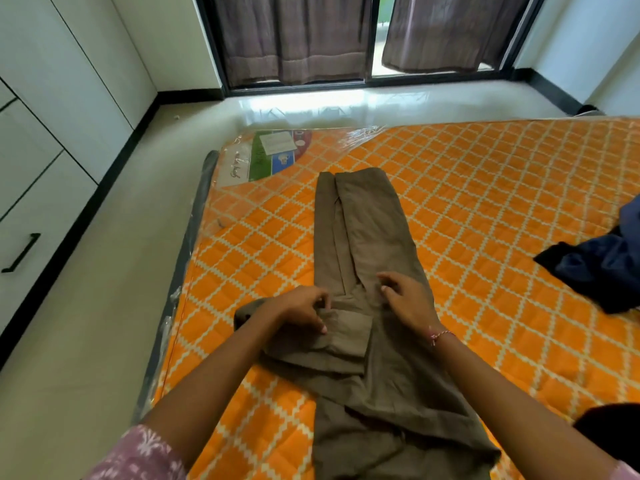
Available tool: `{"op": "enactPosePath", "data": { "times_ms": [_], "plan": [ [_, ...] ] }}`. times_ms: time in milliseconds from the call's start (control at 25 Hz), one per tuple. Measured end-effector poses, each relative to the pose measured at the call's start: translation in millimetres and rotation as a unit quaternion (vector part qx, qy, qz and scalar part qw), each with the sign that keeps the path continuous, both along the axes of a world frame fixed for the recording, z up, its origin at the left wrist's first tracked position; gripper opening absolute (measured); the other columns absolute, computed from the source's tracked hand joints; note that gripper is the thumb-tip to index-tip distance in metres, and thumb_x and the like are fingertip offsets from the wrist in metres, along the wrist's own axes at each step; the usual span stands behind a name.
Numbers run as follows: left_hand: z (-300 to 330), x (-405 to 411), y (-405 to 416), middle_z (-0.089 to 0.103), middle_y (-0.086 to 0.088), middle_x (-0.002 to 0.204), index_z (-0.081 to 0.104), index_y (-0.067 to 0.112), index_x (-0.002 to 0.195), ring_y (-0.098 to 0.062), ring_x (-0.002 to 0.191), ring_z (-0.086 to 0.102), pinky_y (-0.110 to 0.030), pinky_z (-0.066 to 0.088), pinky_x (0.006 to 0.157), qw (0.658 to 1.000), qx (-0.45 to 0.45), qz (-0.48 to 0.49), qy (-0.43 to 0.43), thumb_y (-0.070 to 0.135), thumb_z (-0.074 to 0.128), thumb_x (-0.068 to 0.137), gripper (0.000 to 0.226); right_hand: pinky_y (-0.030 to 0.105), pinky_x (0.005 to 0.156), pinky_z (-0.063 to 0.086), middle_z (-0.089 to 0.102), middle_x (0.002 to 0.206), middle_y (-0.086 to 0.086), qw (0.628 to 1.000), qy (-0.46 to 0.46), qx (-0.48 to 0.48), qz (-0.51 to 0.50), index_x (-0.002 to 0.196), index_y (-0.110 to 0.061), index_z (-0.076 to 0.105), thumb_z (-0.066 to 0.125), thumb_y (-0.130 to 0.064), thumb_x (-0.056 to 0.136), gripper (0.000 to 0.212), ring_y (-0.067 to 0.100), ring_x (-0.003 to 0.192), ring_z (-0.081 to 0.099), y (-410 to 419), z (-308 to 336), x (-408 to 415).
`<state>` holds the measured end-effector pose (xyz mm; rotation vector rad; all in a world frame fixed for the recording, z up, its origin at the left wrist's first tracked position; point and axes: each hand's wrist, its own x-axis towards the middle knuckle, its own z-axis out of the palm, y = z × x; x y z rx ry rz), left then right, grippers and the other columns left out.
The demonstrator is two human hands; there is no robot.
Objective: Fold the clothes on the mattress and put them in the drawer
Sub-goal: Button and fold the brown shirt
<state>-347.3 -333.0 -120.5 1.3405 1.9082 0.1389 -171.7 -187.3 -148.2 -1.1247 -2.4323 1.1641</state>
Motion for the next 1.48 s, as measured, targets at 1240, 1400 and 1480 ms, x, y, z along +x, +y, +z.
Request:
{"op": "enactPosePath", "data": {
  "times_ms": [1240, 1400, 1480],
  "plan": [
    [124, -24, 160, 0.044, -0.018, 0.143, -0.012, 0.031, 0.147, -0.031, 0.098, 0.061, -0.034, 0.048, 0.070, 0.886, 0.404, 0.103, 0.201, 0.007, 0.054, 0.082, 0.096, 0.021, 0.065, 0.049, 0.067, 0.068, -0.009, 0.777, 0.395, -0.485, -0.072, 0.100, -0.019, 0.064, 0.040, -0.041, 0.099, 0.032, 0.004, 0.067, 0.064, 59, 131, -132],
    [109, -42, 164, 0.041, 0.000, 0.137, -0.001, 0.028, 0.151, -0.027, 0.111, 0.059, -0.038, 0.051, 0.091, 0.873, 0.427, 0.210, -0.107, 0.027, 0.068, 0.081, 0.098, 0.031, 0.071, 0.056, 0.071, 0.085, 0.012, 0.782, 0.359, -0.493, -0.129, 0.094, -0.006, 0.067, 0.048, -0.019, 0.097, 0.024, 0.023, 0.079, 0.068, 94, 108, -127],
    [77, -50, 156, 0.046, -0.007, 0.139, 0.024, 0.021, 0.148, -0.026, 0.119, 0.054, -0.042, 0.047, 0.098, 0.825, 0.346, 0.414, -0.167, 0.058, 0.067, 0.076, 0.091, 0.032, 0.065, 0.058, 0.073, 0.085, 0.014, 0.803, 0.300, -0.499, -0.128, 0.093, -0.002, 0.068, 0.050, -0.008, 0.093, 0.018, 0.026, 0.074, 0.070, 108, 96, -122]
  ]
}}
